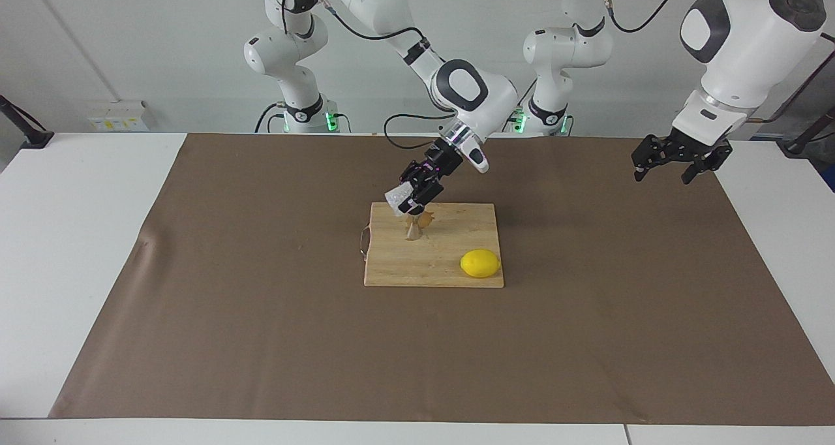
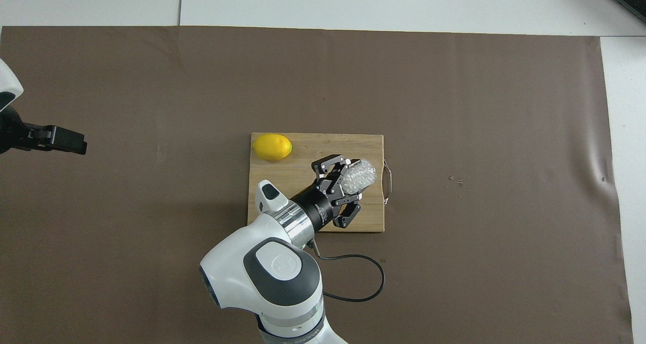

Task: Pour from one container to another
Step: 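Tilt the white cup upright and carry it back with the right gripper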

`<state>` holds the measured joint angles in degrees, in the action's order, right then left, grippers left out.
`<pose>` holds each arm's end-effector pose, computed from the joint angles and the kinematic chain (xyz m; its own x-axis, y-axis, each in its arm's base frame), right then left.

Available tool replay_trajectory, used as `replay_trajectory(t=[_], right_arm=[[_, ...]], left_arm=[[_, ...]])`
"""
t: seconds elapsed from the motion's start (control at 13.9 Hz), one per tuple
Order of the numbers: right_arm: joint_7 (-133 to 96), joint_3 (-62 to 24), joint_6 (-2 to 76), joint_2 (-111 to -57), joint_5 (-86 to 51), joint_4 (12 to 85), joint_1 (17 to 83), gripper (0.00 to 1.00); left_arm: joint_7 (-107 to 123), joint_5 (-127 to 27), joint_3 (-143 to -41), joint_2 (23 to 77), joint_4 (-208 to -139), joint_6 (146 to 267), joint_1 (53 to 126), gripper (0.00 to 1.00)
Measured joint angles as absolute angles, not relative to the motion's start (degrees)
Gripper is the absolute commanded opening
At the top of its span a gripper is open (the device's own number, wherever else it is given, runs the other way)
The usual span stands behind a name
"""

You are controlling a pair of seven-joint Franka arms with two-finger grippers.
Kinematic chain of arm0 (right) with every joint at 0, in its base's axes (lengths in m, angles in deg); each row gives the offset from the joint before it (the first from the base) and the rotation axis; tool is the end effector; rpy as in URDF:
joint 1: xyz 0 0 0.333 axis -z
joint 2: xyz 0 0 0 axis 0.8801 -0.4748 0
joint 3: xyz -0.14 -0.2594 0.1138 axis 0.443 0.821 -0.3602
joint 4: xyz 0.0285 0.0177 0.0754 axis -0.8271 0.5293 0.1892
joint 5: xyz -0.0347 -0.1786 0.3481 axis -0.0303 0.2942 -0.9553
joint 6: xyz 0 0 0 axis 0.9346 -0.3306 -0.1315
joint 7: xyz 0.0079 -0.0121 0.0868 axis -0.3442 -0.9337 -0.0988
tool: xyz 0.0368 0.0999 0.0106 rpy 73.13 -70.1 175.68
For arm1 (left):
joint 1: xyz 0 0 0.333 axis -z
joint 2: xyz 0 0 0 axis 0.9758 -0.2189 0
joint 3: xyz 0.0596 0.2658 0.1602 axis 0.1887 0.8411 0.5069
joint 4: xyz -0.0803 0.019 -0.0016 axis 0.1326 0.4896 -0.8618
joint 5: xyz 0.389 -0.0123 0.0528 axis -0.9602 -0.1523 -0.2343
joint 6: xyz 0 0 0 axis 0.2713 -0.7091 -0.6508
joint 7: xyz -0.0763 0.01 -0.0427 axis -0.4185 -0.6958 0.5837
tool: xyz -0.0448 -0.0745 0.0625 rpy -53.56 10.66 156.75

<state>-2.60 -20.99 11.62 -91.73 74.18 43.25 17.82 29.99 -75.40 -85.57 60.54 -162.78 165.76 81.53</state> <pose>0.4531 0.4356 0.3702 0.1547 0.6469 -0.7467 0.8324 0.3218 0.4512 0.5570 -0.0099 0.5781 0.9916 -0.1293 0.0076 -0.1293 -0.9916 0.0025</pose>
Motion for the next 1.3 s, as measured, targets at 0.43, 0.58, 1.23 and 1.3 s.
replay_trajectory(t=[0.43,0.58,1.23,1.3], right_arm=[[-2.45,-20.99,13.14,-90.58,68.47,43.15,20.28,0.10],[-2.20,-21.00,13.78,-89.36,65.63,43.14,21.31,0.10],[6.82,-21.00,19.29,-83.03,51.22,43.27,32.26,0.10],[7.86,-20.99,19.56,-82.63,48.98,43.39,33.78,0.10]], left_arm=[[30.00,-75.40,-85.58,60.54,-162.79,166.07,81.53,1.00],[30.00,-75.40,-85.59,60.54,-162.79,166.19,81.53,1.00],[30.00,-75.40,-85.59,61.29,-162.78,167.23,81.53,1.00],[30.00,-75.40,-85.59,61.37,-162.78,167.23,81.53,1.00]])
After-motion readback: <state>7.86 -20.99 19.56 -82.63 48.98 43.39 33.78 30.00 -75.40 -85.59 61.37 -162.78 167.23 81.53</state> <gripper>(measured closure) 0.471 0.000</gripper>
